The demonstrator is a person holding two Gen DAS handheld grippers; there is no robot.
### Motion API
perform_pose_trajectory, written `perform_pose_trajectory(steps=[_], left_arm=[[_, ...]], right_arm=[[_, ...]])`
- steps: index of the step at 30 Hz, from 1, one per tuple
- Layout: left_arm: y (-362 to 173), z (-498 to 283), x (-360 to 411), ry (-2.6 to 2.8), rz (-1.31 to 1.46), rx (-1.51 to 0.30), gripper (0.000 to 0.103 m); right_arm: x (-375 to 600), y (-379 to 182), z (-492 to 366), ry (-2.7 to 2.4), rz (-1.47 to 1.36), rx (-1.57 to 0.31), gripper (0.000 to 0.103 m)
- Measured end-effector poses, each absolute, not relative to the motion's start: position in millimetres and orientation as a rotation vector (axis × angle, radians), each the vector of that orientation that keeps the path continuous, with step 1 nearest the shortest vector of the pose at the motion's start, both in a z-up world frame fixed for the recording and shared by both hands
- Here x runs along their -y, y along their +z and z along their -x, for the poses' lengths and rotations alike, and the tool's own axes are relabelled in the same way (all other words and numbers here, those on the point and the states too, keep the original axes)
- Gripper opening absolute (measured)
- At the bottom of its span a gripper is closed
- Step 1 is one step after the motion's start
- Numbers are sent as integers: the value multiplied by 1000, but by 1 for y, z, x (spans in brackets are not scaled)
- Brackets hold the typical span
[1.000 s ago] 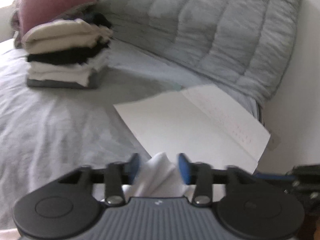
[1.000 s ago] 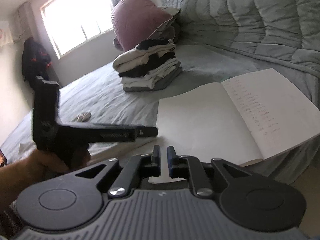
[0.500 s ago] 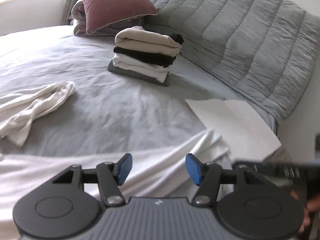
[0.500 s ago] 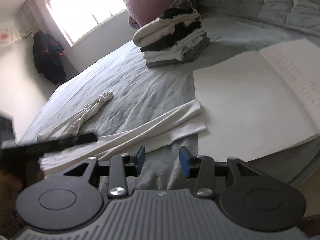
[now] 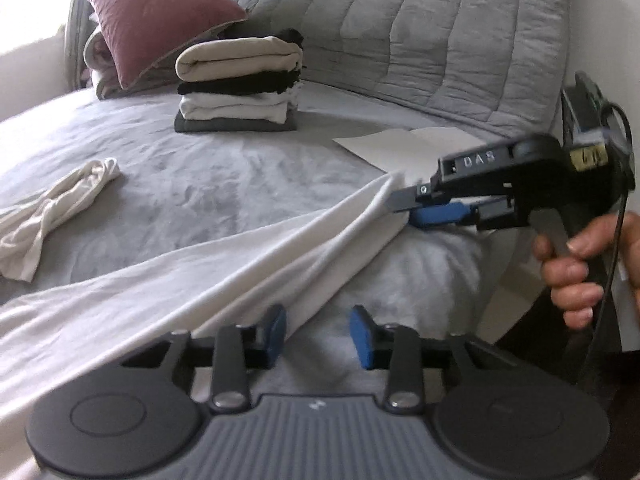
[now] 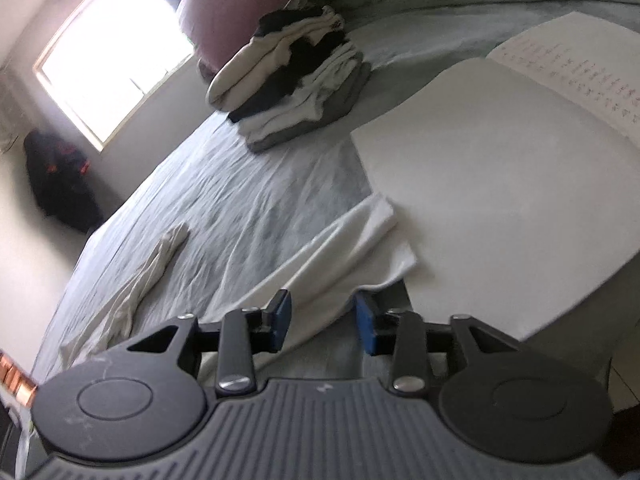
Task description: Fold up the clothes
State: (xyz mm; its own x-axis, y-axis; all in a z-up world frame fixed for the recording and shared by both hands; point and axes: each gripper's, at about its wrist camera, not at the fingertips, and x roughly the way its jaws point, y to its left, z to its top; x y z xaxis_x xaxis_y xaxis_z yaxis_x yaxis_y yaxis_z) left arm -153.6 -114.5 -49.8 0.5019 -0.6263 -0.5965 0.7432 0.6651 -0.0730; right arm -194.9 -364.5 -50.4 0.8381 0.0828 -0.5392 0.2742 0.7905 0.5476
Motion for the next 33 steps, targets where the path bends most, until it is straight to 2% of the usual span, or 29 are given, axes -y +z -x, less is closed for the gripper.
perform_pose_trajectory(steps=[1, 2, 3, 10, 14, 16, 18, 20, 24, 30, 33], left_arm=[[-50, 153, 116, -802, -218, -626, 6], [-49, 152, 117, -776, -230, -622, 2], [-48, 151, 118, -767, -231, -623, 1], [-33, 167, 109, -804, -207, -581, 0], [-31, 176, 106, -829, -228, -577, 0], [-34, 179, 105, -827, -236, -574, 0], [-37, 178, 104, -818, -229, -580, 0], [-39, 178, 102, -813, -212, -587, 0], [-41, 182, 97, -817, -186, -581, 0], [-51, 180, 93, -824, -141, -573, 0], [-53, 178, 93, -838, -134, -563, 0]], right_arm=[[364, -52, 193, -124, -659, -571, 21], [364, -53, 191, -141, -653, -570, 9], [365, -53, 191, -153, -646, -567, 5], [355, -23, 218, -211, -510, -475, 2], [353, -28, 220, -194, -551, -505, 2], [353, -32, 221, -183, -578, -524, 4], [352, -36, 221, -172, -606, -542, 14], [352, -40, 222, -161, -633, -561, 15], [348, -48, 220, -149, -668, -571, 30], [341, -51, 211, -194, -659, -529, 32], [339, -54, 210, -227, -650, -503, 30]])
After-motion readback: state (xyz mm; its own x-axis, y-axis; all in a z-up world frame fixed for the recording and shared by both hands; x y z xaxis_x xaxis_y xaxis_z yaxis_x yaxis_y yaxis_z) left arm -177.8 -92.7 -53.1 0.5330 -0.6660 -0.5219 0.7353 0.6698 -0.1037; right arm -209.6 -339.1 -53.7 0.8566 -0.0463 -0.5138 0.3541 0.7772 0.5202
